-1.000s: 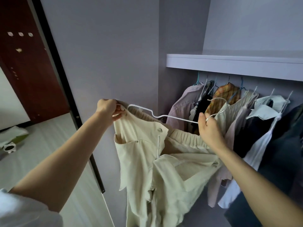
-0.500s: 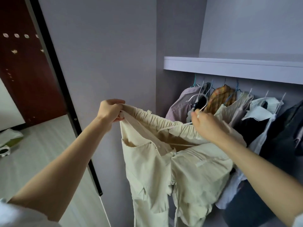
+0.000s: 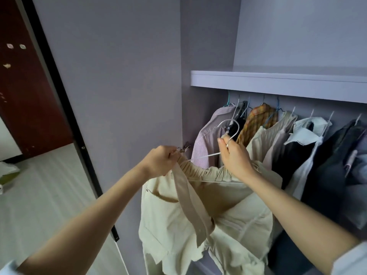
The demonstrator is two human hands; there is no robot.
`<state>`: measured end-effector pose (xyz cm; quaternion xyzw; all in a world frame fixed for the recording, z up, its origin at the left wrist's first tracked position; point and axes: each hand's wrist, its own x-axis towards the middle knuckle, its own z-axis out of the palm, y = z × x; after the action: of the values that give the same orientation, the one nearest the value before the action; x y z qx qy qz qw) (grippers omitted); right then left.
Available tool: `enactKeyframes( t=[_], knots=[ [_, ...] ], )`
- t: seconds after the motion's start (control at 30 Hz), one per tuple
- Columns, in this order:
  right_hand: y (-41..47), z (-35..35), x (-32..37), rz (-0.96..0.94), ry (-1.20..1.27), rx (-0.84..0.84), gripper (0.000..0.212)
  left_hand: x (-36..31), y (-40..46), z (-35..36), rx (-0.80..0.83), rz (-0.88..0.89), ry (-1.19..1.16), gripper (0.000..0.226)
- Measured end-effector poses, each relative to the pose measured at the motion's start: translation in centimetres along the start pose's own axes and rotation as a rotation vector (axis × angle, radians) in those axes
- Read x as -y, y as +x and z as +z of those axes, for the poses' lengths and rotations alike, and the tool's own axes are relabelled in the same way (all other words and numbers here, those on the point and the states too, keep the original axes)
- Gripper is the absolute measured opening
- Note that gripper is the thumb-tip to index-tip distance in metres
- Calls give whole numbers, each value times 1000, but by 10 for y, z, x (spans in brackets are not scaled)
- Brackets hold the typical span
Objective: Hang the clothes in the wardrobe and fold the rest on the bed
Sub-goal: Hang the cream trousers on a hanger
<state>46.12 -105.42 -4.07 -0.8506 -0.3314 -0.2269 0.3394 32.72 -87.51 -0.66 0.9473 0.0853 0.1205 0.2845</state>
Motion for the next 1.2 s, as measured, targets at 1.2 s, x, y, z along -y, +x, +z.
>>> enactKeyframes(
  t=[1.2],
  knots=[
    [-14, -16, -106, 93, -197, 341, 60, 72, 13, 21, -542, 49, 238, 18]
  ],
)
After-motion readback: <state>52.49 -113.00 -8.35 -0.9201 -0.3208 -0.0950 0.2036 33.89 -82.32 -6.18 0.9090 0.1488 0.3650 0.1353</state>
